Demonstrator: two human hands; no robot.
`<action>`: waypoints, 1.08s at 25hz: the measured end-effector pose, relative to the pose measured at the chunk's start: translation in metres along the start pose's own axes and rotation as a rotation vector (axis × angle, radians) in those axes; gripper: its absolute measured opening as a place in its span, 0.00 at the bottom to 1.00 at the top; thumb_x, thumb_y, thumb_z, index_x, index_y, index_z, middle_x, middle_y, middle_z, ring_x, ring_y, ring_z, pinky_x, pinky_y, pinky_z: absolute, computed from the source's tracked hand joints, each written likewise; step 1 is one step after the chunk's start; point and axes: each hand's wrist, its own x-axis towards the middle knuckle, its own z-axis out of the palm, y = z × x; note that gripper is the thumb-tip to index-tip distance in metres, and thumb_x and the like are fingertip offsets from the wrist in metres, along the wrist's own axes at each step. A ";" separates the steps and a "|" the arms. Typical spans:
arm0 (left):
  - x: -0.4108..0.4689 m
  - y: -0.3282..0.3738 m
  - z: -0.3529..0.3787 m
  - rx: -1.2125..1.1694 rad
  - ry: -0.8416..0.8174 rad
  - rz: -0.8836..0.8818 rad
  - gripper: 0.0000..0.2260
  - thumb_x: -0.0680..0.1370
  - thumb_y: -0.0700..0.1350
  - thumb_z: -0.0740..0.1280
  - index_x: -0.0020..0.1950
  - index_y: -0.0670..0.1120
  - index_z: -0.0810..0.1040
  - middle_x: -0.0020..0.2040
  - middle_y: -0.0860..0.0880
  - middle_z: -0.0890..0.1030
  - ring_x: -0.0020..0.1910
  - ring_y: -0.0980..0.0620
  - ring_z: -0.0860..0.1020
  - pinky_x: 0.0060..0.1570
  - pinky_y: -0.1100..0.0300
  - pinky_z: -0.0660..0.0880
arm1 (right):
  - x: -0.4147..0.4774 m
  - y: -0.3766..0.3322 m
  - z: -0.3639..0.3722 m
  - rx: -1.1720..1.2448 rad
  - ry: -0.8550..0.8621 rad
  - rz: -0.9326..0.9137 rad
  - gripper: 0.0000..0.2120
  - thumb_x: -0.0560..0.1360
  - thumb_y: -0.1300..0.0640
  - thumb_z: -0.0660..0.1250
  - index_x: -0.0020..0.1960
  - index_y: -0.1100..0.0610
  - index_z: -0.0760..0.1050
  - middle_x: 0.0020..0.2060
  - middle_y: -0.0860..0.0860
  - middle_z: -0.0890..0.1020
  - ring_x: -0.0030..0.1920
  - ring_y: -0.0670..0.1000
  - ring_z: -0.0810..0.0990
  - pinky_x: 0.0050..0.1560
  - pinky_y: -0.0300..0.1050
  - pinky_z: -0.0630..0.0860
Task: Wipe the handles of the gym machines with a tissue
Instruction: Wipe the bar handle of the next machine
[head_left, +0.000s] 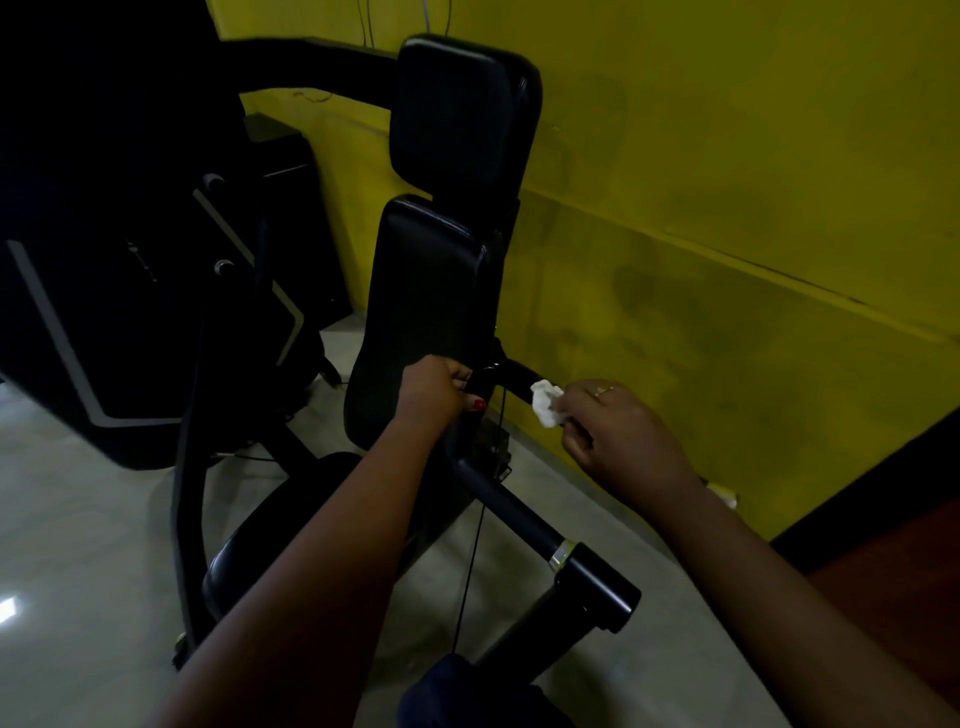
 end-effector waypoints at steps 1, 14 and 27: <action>0.000 0.001 0.000 0.010 -0.003 -0.004 0.17 0.71 0.39 0.76 0.59 0.44 0.81 0.53 0.47 0.84 0.50 0.58 0.78 0.49 0.69 0.68 | 0.004 -0.004 0.005 -0.053 0.001 -0.029 0.06 0.66 0.67 0.69 0.43 0.61 0.78 0.38 0.56 0.81 0.38 0.57 0.79 0.34 0.43 0.73; 0.004 -0.002 -0.001 -0.059 -0.013 -0.040 0.16 0.69 0.39 0.77 0.56 0.45 0.82 0.52 0.47 0.84 0.46 0.59 0.78 0.49 0.68 0.70 | -0.011 -0.025 0.015 -0.132 0.065 0.040 0.16 0.73 0.64 0.58 0.56 0.63 0.80 0.53 0.58 0.82 0.55 0.59 0.79 0.56 0.48 0.77; -0.008 -0.019 0.005 -0.169 -0.054 0.063 0.17 0.74 0.39 0.72 0.62 0.46 0.78 0.53 0.51 0.81 0.51 0.55 0.78 0.52 0.63 0.73 | 0.055 -0.043 0.059 -0.167 0.183 0.132 0.10 0.69 0.66 0.61 0.47 0.65 0.78 0.39 0.60 0.82 0.40 0.58 0.81 0.40 0.45 0.79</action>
